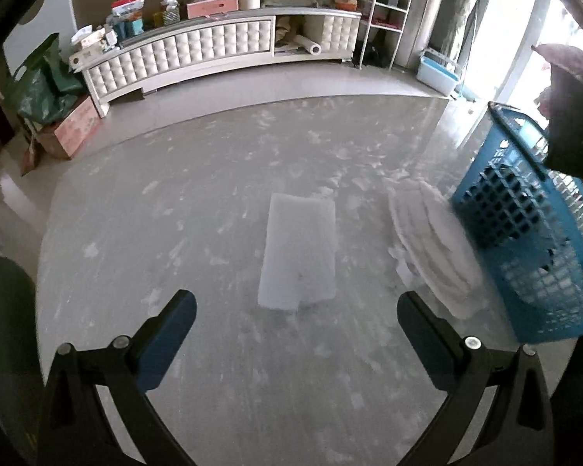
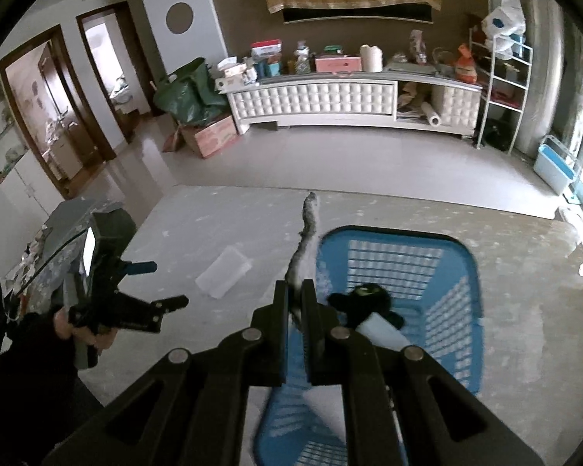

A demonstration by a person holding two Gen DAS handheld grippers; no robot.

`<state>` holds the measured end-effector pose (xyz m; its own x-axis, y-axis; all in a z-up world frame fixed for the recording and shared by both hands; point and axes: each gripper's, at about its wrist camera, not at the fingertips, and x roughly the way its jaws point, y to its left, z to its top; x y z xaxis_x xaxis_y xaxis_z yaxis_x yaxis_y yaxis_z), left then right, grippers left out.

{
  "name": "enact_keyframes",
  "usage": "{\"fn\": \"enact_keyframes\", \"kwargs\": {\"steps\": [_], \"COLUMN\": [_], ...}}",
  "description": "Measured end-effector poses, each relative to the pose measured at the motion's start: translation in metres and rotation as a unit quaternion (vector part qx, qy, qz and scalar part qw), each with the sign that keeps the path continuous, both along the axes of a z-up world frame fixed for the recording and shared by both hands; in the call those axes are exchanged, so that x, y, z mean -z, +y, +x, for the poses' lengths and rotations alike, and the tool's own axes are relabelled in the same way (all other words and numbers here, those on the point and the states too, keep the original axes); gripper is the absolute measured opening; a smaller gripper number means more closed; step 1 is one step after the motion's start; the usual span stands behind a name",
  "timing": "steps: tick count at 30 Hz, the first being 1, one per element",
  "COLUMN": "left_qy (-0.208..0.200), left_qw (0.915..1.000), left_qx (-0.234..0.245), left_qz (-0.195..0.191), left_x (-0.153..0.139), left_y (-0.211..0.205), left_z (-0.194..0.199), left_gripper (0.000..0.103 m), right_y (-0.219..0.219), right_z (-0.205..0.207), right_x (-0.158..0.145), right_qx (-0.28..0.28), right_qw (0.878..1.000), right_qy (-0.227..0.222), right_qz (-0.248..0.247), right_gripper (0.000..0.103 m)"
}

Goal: Organize soft objects
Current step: 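Carry the grey pad into the basket with the right gripper while the left gripper approaches the white foam sheet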

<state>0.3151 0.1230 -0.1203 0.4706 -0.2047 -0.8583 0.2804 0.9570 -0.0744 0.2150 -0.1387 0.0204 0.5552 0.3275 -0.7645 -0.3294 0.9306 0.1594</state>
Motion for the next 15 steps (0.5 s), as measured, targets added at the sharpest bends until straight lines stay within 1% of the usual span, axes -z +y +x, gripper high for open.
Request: {"fn": "enact_keyframes", "kwargs": {"steps": [5, 9, 12, 15], "left_qy": [0.007, 0.014, 0.018, 0.026], "left_qw": [0.9996, 0.9987, 0.9983, 0.9984], "left_qx": [0.02, 0.041, 0.039, 0.037], "left_qz": [0.017, 0.028, 0.039, 0.035], "left_x": [0.018, 0.034, 0.043, 0.052], "left_y": [-0.012, -0.017, -0.017, -0.014], "left_z": [0.024, 0.04, 0.05, 0.058], "left_gripper": [0.103, 0.103, 0.103, 0.103], "right_y": [-0.017, -0.025, -0.028, -0.032], "right_z": [-0.004, -0.006, -0.003, 0.001], "right_x": [-0.005, -0.01, -0.005, 0.003], "right_qx": [0.019, 0.029, 0.034, 0.039], "right_qw": [1.0, 0.999, 0.998, 0.998], "right_qy": [-0.005, -0.018, -0.016, -0.004], "right_qz": [-0.011, -0.026, -0.042, -0.049], "right_gripper": [0.006, 0.006, 0.006, 0.006]}}
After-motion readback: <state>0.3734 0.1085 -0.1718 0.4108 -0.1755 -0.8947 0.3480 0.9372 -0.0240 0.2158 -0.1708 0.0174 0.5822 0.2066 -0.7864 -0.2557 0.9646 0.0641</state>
